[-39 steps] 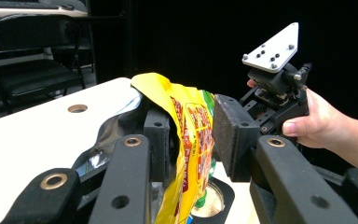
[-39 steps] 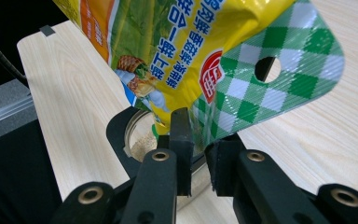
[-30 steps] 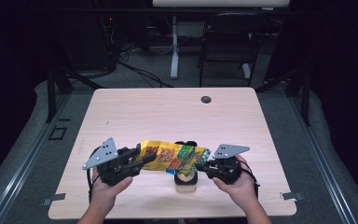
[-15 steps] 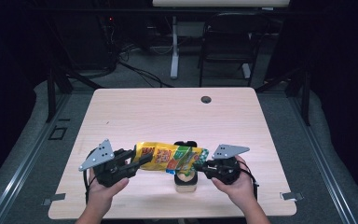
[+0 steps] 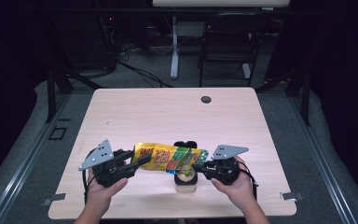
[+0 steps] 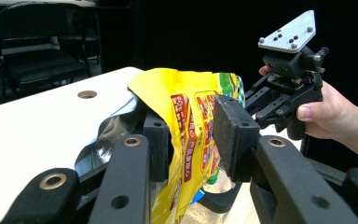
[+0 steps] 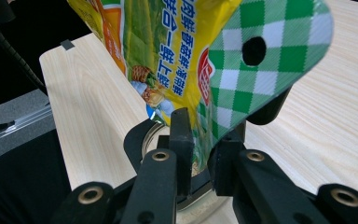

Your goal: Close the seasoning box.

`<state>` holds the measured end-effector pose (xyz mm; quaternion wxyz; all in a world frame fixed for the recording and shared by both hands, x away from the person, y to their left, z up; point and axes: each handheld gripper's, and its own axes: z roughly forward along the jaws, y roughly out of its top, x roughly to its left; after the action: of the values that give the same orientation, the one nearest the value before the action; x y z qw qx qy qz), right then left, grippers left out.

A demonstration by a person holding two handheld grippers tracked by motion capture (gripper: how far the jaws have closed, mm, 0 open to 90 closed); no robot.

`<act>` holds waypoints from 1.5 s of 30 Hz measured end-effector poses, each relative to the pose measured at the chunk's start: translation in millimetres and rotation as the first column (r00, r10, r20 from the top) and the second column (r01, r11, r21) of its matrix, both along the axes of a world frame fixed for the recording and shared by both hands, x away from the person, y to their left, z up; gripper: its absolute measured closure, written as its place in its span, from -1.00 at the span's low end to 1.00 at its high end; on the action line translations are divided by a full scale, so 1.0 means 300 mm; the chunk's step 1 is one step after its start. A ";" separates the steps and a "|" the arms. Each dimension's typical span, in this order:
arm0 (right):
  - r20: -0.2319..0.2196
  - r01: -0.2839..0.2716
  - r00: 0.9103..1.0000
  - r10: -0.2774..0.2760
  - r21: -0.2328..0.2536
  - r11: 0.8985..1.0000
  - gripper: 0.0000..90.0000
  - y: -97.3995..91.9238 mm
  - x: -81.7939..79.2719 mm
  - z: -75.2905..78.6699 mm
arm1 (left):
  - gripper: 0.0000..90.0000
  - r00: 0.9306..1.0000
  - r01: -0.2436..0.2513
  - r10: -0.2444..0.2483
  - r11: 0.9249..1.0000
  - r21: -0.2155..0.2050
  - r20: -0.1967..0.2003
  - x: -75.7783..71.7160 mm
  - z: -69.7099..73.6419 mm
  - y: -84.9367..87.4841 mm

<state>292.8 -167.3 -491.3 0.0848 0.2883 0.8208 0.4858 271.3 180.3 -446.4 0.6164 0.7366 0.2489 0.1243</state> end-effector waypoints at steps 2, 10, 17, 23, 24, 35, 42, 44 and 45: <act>-0.004 -0.005 1.000 0.005 -0.007 1.000 0.83 0.001 0.001 -0.001 | 0.51 1.000 -0.004 0.004 1.000 0.002 -0.001 -0.001 -0.001 0.001; -0.010 -0.029 1.000 0.029 -0.046 0.999 0.86 0.010 0.002 -0.005 | 0.51 1.000 -0.005 0.005 1.000 0.002 -0.008 -0.001 -0.011 0.013; 0.000 -0.043 0.999 0.043 -0.079 0.996 0.94 0.015 0.001 0.009 | 0.51 1.000 -0.006 0.006 1.000 0.008 -0.005 -0.002 -0.015 0.023; 0.006 -0.051 0.999 0.052 -0.113 0.992 0.94 0.024 -0.001 0.022 | 0.50 1.000 -0.008 0.008 1.000 0.001 -0.008 -0.003 -0.024 0.033; 0.006 -0.051 0.999 0.052 -0.110 0.993 0.94 0.026 -0.001 0.023 | 0.50 1.000 -0.008 0.008 1.000 0.004 -0.008 -0.003 -0.025 0.035; 0.011 -0.052 0.999 0.053 -0.092 0.994 0.92 0.027 -0.005 0.024 | 0.48 0.999 -0.027 0.027 1.000 0.017 -0.023 -0.004 -0.047 0.054; 0.012 -0.051 0.999 0.052 -0.081 0.995 0.91 0.033 -0.006 0.016 | 0.48 0.999 -0.030 0.030 0.999 0.024 -0.030 -0.004 -0.058 0.066; 0.010 -0.054 0.998 0.055 -0.084 0.995 0.90 0.034 -0.007 0.015 | 0.48 0.999 -0.038 0.039 0.999 0.029 -0.032 -0.005 -0.062 0.070; 0.010 -0.055 0.998 0.056 -0.084 0.995 0.90 0.035 -0.007 0.014 | 0.48 0.999 -0.037 0.038 0.999 0.027 -0.037 -0.005 -0.065 0.072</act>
<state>290.9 -156.7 -487.1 0.0883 0.2584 0.8476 0.4549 269.8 202.0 -466.0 0.5994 0.7422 0.2725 0.1252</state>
